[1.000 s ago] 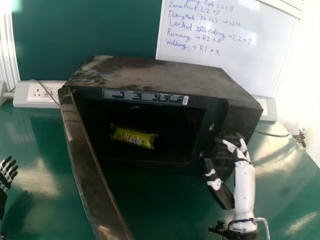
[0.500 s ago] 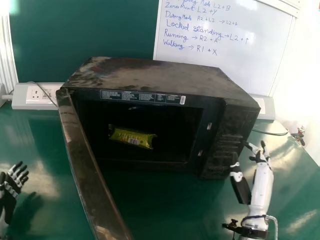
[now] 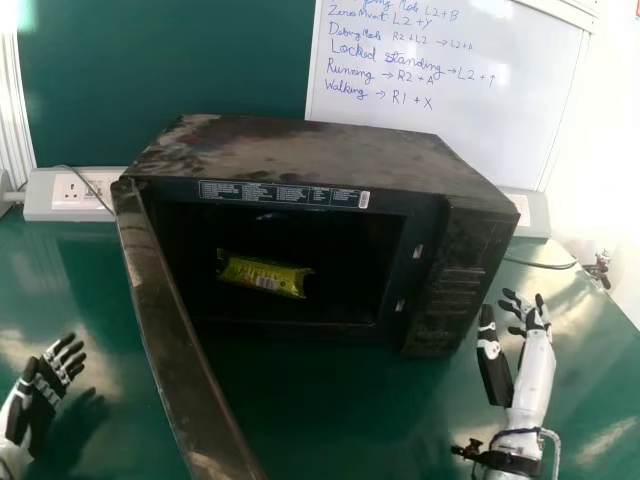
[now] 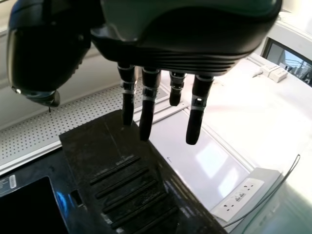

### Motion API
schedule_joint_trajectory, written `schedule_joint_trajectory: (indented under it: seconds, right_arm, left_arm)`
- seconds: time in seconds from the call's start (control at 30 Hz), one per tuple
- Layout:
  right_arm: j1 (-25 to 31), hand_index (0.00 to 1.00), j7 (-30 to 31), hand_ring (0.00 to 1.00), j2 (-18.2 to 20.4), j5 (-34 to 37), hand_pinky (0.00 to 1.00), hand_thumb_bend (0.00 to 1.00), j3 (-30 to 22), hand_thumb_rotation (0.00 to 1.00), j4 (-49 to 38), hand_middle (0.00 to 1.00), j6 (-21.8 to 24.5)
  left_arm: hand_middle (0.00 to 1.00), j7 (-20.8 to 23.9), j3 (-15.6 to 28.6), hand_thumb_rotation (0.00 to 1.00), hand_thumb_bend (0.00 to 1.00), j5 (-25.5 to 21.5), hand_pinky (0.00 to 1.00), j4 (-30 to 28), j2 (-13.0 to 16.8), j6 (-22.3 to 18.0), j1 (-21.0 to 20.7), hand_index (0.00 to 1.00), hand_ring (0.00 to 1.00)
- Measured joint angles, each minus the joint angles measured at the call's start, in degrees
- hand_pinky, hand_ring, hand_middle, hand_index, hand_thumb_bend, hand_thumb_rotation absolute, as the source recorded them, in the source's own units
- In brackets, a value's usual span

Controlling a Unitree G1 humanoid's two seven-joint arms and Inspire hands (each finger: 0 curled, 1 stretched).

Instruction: Put biscuit inside oven

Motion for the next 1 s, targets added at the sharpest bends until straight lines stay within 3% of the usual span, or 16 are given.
schedule_joint_trajectory:
  seconds: [0.13,0.23,0.43,0.5,0.63,0.67,0.73,0.9,1.0]
  right_arm:
    - [0.0,0.80,0.7,0.69,0.1,0.2,0.61,0.74,-0.3,1.00,-0.3,0.72,1.2]
    - [0.0,0.80,1.3,0.63,0.2,0.7,0.54,0.75,-0.6,1.00,-0.5,0.62,2.2]
    - [-0.1,0.81,2.5,0.72,0.3,1.8,0.61,0.75,-1.0,1.00,-1.7,0.73,4.2]
    - [-0.3,0.81,2.8,0.70,0.3,2.1,0.60,0.75,-1.0,1.00,-2.2,0.70,5.0]
    - [-0.6,0.82,3.7,0.72,0.3,2.7,0.64,0.75,-1.2,1.00,-2.5,0.74,6.1]
    - [-0.7,0.82,3.9,0.72,0.3,3.2,0.64,0.75,-1.3,1.00,-2.5,0.74,6.2]
    - [-0.8,0.83,4.5,0.68,0.3,4.2,0.61,0.75,-1.5,1.00,-2.5,0.69,6.2]
    - [-1.6,0.83,5.8,0.58,0.3,6.1,0.50,0.78,-2.3,1.00,-2.5,0.63,7.3]
    - [-2.2,0.83,6.9,0.46,0.2,7.6,0.38,0.76,-2.9,1.00,-2.4,0.51,7.5]
  left_arm:
    - [0.62,-0.1,-0.5,0.15,0.68,0.7,0.50,0.1,0.0,-1.2,-0.1,0.68,0.58]
    - [0.62,-0.7,-1.0,0.15,0.68,0.7,0.51,0.0,0.2,-1.2,-0.3,0.67,0.59]
    - [0.62,-2.2,-3.1,0.15,0.68,0.9,0.54,0.3,0.7,-1.0,-1.6,0.65,0.61]
    - [0.62,-2.6,-4.0,0.16,0.69,0.9,0.54,0.3,0.9,-0.8,-2.1,0.64,0.61]
    - [0.60,-2.8,-5.5,0.14,0.69,2.0,0.54,0.7,1.0,-0.2,-3.0,0.61,0.61]
    - [0.60,-3.0,-5.8,0.11,0.61,2.0,0.54,0.7,1.0,0.0,-3.3,0.55,0.61]
    - [0.59,-3.6,-6.7,0.08,0.53,2.0,0.54,1.0,1.0,0.7,-4.3,0.51,0.61]
    - [0.58,-4.2,-8.7,0.07,0.52,2.4,0.54,1.8,1.3,1.6,-6.4,0.49,0.61]
    - [0.57,-4.6,-9.4,0.07,0.51,2.5,0.55,2.3,1.4,1.9,-7.6,0.49,0.61]
